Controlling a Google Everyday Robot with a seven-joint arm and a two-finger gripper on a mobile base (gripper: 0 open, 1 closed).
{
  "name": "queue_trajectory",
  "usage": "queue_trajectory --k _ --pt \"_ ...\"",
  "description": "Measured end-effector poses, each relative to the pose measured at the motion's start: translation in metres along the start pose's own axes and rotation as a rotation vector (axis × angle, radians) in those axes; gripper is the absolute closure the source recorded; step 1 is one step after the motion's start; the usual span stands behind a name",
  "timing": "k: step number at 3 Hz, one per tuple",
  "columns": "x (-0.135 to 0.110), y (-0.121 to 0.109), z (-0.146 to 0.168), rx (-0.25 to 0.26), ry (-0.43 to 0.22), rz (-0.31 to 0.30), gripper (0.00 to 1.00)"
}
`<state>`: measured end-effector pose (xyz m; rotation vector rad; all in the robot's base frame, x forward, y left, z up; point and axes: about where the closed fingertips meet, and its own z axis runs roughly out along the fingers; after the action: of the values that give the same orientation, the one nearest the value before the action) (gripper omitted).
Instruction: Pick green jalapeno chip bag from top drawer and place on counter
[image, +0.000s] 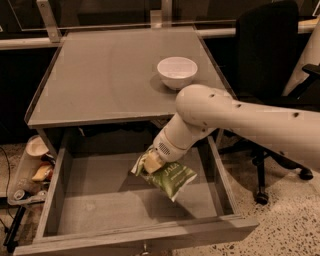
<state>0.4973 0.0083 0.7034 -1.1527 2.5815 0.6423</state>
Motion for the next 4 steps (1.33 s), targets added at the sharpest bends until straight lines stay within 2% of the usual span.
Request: queue_trajectory --k 1,2,4 --pt "0.013 0.015 -0.052 -0.015 0.001 -0.038 1.00" --pt "0.013 0.043 -0.105 -0.051 -0.053 -0.100 1.00" --pt "0.013 0.049 -0.110 -0.064 -0.058 -0.113 1.00"
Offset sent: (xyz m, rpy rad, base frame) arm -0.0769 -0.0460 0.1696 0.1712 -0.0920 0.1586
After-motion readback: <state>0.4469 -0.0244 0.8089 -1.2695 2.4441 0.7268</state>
